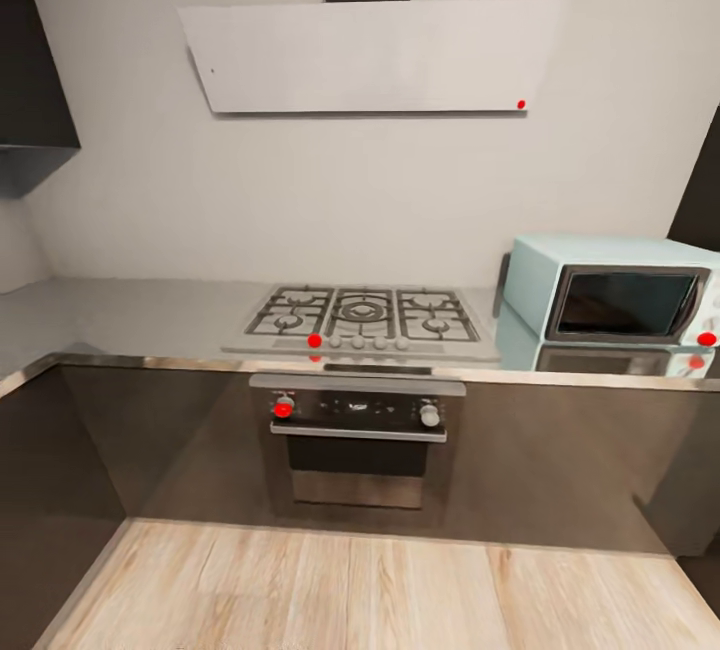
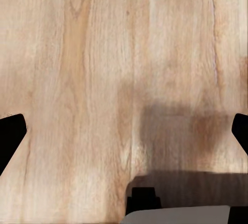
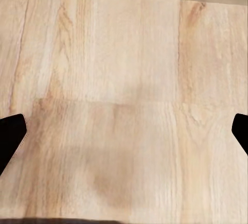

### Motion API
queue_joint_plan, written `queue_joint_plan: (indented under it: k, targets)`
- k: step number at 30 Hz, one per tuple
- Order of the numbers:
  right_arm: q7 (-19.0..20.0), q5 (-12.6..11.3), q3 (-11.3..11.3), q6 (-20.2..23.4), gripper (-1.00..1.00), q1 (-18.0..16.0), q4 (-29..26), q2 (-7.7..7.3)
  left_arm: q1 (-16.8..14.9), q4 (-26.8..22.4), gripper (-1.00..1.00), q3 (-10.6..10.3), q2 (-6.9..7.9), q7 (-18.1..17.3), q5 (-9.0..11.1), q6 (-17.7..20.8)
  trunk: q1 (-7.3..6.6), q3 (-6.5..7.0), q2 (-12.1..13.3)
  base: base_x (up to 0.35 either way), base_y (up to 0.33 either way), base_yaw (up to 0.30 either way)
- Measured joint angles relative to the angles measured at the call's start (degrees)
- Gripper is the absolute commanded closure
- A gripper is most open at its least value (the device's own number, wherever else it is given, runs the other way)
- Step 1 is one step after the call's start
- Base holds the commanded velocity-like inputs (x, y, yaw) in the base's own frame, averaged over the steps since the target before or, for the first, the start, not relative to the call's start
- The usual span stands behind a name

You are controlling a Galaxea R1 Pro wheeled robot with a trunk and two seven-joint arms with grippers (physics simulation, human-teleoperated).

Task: Pick up the poster from the kitchen countertop and hang it on one of the wall nails in the kitchen.

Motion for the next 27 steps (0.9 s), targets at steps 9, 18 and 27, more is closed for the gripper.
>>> queue_joint_plan:
  k: [9,18,27]
  targets:
    - [0.0,0.0,0.0,-0.5,-1.00,0.0,0.0,0.04,0.0,0.1,-1.00,0.0,0.09,0.0,0.0,0.0,0.00,0.00,0.0,0.000,0.000,0.281]
    - [0.0,0.0,0.0,-0.6,-1.00,0.0,0.1,0.05,0.0,0.1,-1.00,0.0,0.12,0.0,0.0,0.0,0.00,0.00,0.0,0.000,0.000,0.281]
    - [0.0,0.1,0.0,-0.6,-1.00,0.0,0.1,0.05,0.0,0.0,-1.00,0.0,0.14,0.0,0.0,0.0,0.00,0.00,0.0,0.000,0.000,0.281]
